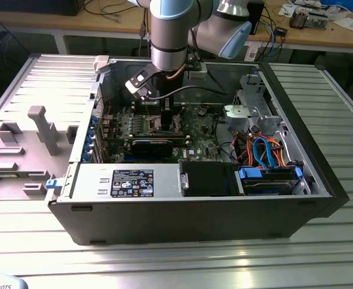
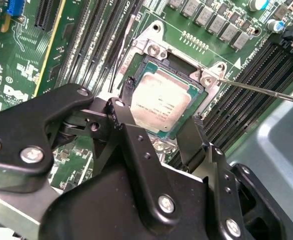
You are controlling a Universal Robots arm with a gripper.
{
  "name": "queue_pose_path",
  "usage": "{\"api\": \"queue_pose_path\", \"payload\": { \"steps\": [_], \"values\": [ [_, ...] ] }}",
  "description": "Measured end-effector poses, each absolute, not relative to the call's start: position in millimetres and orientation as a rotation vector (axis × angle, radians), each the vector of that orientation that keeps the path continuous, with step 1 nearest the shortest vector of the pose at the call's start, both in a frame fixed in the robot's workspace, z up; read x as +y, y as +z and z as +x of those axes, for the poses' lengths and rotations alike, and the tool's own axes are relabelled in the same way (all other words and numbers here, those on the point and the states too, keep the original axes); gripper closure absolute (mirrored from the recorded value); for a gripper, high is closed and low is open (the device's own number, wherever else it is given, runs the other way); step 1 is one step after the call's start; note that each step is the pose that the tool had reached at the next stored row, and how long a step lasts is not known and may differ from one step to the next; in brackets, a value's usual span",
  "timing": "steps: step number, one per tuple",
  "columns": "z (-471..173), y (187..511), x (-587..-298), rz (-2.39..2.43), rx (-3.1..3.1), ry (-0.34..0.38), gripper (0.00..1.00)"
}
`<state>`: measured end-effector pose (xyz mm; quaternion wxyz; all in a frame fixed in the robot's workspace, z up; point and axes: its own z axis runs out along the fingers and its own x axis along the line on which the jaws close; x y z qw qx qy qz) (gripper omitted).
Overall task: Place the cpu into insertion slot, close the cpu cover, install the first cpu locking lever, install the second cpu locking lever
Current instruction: 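Place the cpu into insertion slot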
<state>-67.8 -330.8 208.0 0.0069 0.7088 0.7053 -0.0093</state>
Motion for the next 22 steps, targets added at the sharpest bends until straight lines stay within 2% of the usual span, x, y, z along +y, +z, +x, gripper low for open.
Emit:
{"api": "queue_pose_path", "payload": {
  "steps": [4, 5, 6, 7, 8, 11, 22],
  "values": [
    [-67.8, 209.3, -330.2, 2.217, 2.206, -0.029, 0.4],
    [-67.8, 209.8, -330.2, 2.217, 2.206, -0.029, 0.53],
    [-67.8, 209.9, -330.2, 2.217, 2.206, -0.03, 0.58],
    [-67.8, 210.0, -330.2, 2.216, 2.205, -0.031, 0.58],
    [-67.9, 210.1, -330.2, 2.215, 2.204, -0.034, 0.71],
    [-67.8, 210.1, -330.2, 2.212, 2.201, -0.041, 0.89],
    [-67.8, 209.7, -331.7, 2.21, 2.199, -0.043, 0.89]
  ]
}}
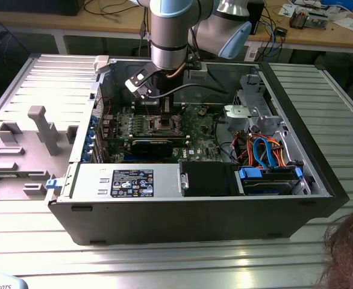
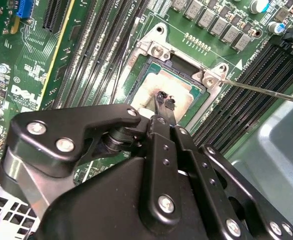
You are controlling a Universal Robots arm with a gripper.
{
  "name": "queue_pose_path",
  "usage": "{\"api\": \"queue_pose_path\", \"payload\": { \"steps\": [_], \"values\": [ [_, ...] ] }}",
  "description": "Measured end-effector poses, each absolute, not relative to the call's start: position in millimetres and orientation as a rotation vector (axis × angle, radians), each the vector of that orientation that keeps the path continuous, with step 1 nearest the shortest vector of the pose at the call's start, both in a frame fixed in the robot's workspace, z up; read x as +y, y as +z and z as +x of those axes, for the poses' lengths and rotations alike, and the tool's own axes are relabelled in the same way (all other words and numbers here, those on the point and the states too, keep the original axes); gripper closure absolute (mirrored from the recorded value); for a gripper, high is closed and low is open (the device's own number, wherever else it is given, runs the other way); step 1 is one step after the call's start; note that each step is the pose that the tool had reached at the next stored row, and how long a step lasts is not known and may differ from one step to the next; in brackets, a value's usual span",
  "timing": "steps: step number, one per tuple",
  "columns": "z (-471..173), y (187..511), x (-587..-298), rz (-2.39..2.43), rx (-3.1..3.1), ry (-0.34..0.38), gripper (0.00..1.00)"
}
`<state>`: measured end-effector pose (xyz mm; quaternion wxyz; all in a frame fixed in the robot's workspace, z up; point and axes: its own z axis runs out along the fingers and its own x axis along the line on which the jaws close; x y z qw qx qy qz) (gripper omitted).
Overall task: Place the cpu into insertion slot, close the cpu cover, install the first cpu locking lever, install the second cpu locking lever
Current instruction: 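Place the cpu into insertion slot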
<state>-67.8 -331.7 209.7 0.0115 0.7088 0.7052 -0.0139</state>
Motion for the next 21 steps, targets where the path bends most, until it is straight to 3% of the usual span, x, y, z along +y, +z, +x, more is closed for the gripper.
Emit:
{"api": "queue_pose_path", "payload": {
  "steps": [21],
  "values": [
    [-64.4, 210.5, -331.8, 2.209, 2.198, -0.046, 0.89]
  ]
}}
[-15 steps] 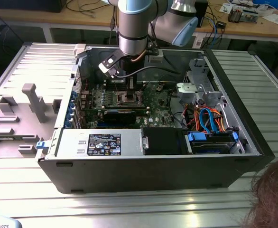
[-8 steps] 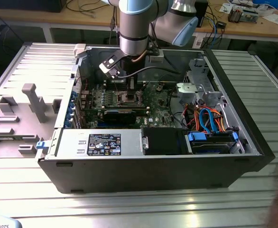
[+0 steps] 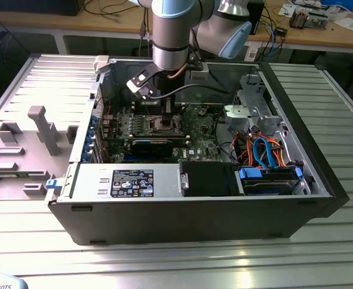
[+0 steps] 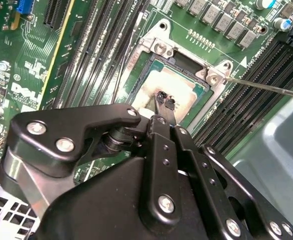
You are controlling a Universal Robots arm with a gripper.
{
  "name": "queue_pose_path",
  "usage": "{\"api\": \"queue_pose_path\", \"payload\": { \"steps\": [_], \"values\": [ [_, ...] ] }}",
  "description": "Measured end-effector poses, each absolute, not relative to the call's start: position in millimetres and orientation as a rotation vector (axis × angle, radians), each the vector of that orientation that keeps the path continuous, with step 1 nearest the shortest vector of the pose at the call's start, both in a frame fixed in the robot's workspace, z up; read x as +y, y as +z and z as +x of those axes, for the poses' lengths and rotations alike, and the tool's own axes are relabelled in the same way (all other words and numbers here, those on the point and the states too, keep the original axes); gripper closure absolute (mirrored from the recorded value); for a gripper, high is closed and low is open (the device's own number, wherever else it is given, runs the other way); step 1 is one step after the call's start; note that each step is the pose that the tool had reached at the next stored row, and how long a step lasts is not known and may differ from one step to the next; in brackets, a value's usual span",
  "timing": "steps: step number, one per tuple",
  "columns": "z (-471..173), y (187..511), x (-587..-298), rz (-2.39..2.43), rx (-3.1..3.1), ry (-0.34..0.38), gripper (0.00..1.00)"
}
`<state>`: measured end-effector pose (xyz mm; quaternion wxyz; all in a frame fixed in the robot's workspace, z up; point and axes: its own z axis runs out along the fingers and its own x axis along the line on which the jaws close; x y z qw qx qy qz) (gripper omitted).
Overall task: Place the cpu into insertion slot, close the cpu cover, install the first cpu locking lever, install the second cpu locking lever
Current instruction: 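Place the cpu into insertion slot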
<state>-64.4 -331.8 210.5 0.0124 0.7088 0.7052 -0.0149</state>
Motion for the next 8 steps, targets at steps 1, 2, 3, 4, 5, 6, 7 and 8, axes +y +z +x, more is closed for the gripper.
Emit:
{"api": "queue_pose_path", "payload": {
  "steps": [1, 2, 3, 4, 5, 6, 7, 8],
  "values": [
    [-64.0, 212.2, -331.8, 2.209, 2.198, -0.046, 0.89],
    [-63.4, 214.5, -331.8, 2.209, 2.198, -0.046, 0.89],
    [-62.7, 216.1, -331.8, 2.209, 2.198, -0.046, 0.89],
    [-61.9, 219.1, -331.8, 2.209, 2.198, -0.046, 0.89],
    [-61.8, 222.2, -331.7, 2.209, 2.198, -0.047, 0.89],
    [-61.8, 226.0, -331.7, 2.21, 2.198, -0.046, 0.89],
    [-61.8, 229.1, -331.8, 2.209, 2.198, -0.046, 0.89],
    [-61.8, 231.1, -331.8, 2.209, 2.198, -0.047, 0.89]
  ]
}}
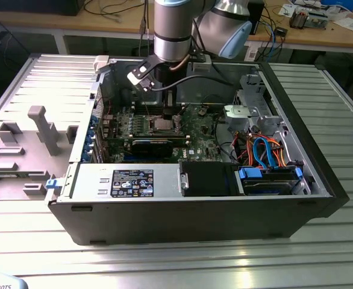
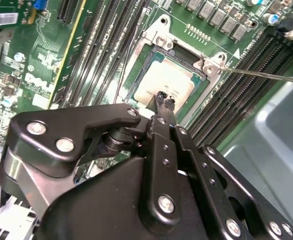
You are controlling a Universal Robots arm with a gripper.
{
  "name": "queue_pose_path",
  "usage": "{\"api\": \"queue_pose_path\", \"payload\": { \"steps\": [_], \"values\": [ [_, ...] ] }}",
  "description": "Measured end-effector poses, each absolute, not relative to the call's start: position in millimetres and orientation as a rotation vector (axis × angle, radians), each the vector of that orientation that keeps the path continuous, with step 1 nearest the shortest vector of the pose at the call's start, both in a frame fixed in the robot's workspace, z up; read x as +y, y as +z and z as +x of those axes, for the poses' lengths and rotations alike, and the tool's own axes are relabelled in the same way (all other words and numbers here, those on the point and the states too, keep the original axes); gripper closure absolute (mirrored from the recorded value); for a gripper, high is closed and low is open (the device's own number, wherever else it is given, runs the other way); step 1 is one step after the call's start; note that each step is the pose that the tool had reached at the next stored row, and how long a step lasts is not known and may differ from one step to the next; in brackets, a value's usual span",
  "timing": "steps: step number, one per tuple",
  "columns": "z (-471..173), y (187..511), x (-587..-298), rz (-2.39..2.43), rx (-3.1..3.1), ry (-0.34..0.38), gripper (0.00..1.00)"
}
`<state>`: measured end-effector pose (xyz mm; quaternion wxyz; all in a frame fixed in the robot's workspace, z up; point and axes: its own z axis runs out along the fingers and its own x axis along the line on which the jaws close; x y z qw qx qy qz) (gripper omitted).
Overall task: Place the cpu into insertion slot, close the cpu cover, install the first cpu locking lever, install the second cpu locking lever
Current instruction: 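Place the cpu into insertion slot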
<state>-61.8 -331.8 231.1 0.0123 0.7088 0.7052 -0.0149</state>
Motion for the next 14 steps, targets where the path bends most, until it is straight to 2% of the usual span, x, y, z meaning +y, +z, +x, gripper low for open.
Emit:
{"api": "queue_pose_path", "payload": {
  "steps": [14],
  "values": [
    [-61.8, 258.2, -331.7, 2.209, 2.198, -0.046, 0.89]
  ]
}}
